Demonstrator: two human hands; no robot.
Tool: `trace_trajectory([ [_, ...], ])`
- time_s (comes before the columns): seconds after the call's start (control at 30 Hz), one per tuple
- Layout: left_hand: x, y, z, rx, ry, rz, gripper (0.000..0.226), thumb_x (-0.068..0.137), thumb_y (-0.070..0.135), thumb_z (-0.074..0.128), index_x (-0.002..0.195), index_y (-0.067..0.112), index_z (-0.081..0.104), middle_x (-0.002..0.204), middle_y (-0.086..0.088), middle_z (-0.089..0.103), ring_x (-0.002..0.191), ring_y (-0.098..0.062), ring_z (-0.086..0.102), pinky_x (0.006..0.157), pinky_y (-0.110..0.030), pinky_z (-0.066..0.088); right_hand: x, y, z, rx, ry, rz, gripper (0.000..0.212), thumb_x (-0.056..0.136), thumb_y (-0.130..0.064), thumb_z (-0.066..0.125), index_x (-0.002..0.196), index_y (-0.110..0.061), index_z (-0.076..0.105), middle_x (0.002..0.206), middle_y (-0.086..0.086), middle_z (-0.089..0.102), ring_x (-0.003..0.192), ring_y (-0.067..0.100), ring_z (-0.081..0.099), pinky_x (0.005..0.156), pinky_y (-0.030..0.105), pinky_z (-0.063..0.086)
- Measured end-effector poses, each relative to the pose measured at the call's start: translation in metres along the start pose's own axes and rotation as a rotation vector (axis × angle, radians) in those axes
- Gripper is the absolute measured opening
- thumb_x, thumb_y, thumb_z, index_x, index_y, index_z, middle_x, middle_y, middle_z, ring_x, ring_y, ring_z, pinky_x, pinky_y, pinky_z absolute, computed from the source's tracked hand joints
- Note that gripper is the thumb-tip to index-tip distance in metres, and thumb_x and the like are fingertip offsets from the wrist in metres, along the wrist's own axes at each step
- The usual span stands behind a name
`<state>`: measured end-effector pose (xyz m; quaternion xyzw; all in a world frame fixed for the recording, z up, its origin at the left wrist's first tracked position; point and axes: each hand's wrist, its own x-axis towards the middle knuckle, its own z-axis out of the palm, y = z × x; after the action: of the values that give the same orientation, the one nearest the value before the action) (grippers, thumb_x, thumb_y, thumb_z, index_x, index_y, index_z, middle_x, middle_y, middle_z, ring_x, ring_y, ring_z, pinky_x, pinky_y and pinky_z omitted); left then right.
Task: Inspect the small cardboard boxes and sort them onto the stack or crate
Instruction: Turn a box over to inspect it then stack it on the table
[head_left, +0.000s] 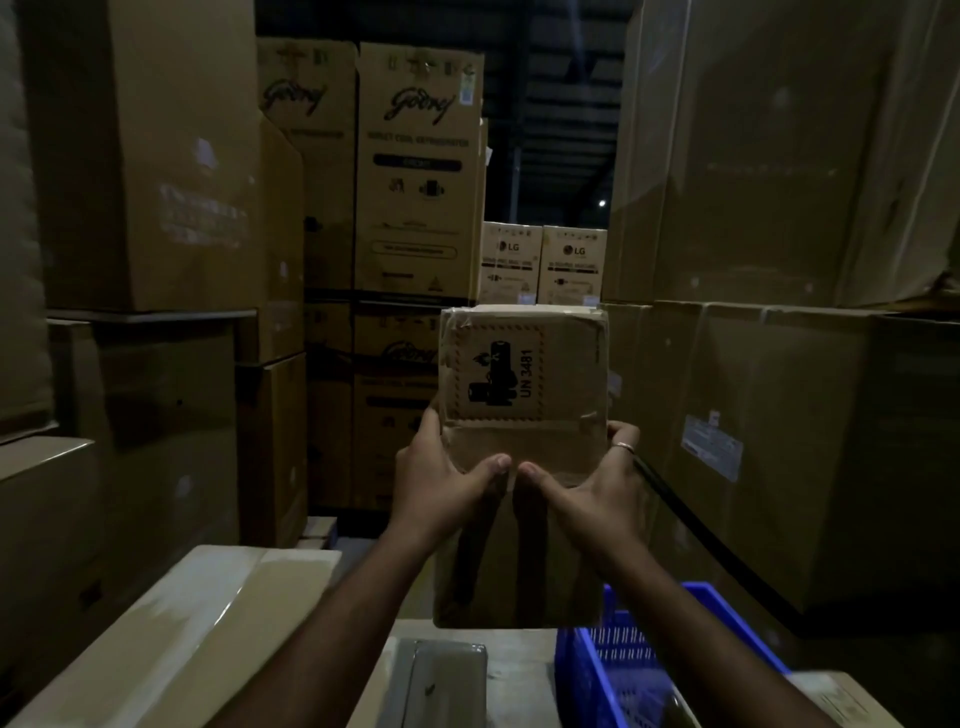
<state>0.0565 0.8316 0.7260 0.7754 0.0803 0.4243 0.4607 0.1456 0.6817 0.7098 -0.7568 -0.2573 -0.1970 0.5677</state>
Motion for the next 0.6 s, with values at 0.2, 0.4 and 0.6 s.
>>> trace_trajectory([
  [0.2,0.002,0.006,-0.001,0.016,0.027,0.056,0.061,0.076,0.027,0.083,0.126,0.029,0.049,0.12,0.009,0.062,0.112,-0.009,0.058,0.075,-0.015,0.045,-0.001,-0.007,-0.002,-0.026,0.087,-0.048,0.091,0.063,-0.051,0.089,0.127,-0.031,0.029,0.103,-0.005,0.06,0.087,0.012,0.065,0.076,0.037,0.06],
  [0.4,0.002,0.006,0.006,0.011,0.047,-0.027,0.09,0.074,0.044,0.081,0.143,0.025,0.027,0.14,-0.003,0.047,0.129,-0.02,0.048,0.086,-0.028,0.051,-0.005,-0.021,-0.003,-0.014,0.111,-0.127,0.081,0.068,-0.04,0.089,0.124,-0.033,0.03,0.093,-0.022,0.05,0.077,-0.005,0.058,0.068,0.018,0.052],
  [0.6,-0.003,0.031,0.011,0.083,0.038,-0.164,0.162,0.039,0.075,0.078,0.15,0.027,-0.029,0.163,-0.006,-0.01,0.15,-0.032,-0.004,0.118,-0.055,0.006,-0.033,-0.026,0.018,0.312,0.075,-0.097,0.045,0.082,-0.046,0.052,0.122,-0.043,0.033,0.111,0.007,0.067,0.089,0.02,0.069,0.074,0.049,0.059],
])
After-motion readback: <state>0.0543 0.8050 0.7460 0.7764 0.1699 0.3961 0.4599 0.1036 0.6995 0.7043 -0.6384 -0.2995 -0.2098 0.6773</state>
